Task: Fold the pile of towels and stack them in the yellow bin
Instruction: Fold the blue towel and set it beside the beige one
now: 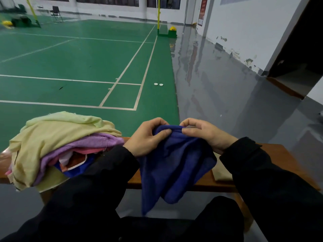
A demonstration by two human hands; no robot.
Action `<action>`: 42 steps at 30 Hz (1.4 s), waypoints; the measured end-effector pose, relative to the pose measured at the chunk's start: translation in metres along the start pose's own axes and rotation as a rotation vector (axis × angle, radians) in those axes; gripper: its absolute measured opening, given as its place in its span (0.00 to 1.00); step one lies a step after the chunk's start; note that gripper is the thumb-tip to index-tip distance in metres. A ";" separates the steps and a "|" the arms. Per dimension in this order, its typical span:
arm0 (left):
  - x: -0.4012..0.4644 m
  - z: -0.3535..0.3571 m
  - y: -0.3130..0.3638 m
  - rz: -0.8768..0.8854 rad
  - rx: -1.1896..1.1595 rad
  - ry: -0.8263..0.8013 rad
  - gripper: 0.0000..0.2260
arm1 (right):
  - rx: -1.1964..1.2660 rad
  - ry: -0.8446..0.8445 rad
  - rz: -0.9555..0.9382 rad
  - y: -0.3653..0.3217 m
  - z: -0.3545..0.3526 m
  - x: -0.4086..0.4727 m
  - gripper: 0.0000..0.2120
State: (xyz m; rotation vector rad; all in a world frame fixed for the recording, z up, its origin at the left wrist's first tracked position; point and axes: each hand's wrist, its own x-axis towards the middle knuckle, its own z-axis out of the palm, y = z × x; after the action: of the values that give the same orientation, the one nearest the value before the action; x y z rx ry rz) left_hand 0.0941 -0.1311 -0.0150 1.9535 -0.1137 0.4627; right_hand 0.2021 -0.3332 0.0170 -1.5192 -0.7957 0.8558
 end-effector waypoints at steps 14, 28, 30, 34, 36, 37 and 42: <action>0.010 -0.051 0.009 -0.082 0.211 -0.153 0.09 | -1.028 0.322 -0.216 0.002 -0.025 0.004 0.05; 0.081 -0.083 -0.004 -0.099 0.343 0.462 0.14 | -0.950 0.970 -0.251 -0.028 -0.078 0.042 0.08; 0.083 -0.085 0.011 0.002 0.338 0.565 0.13 | -0.862 0.993 -0.376 -0.044 -0.079 0.037 0.08; 0.046 -0.077 0.024 0.080 0.305 0.582 0.14 | -0.715 0.951 -0.475 -0.042 -0.066 -0.003 0.03; 0.011 -0.065 0.008 0.074 0.232 0.471 0.12 | -0.723 0.869 -0.401 -0.017 -0.056 -0.027 0.02; -0.009 -0.057 -0.006 0.045 0.198 0.408 0.13 | -0.722 0.818 -0.335 0.004 -0.052 -0.037 0.04; -0.115 -0.008 -0.095 -0.213 0.363 0.116 0.09 | -0.838 0.510 0.005 0.130 -0.034 -0.075 0.08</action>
State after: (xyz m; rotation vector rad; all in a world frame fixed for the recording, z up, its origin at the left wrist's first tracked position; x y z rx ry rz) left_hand 0.0136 -0.0991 -0.1368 2.2562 0.2682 0.4782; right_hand 0.1962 -0.4289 -0.1038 -2.3393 -0.7974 0.0735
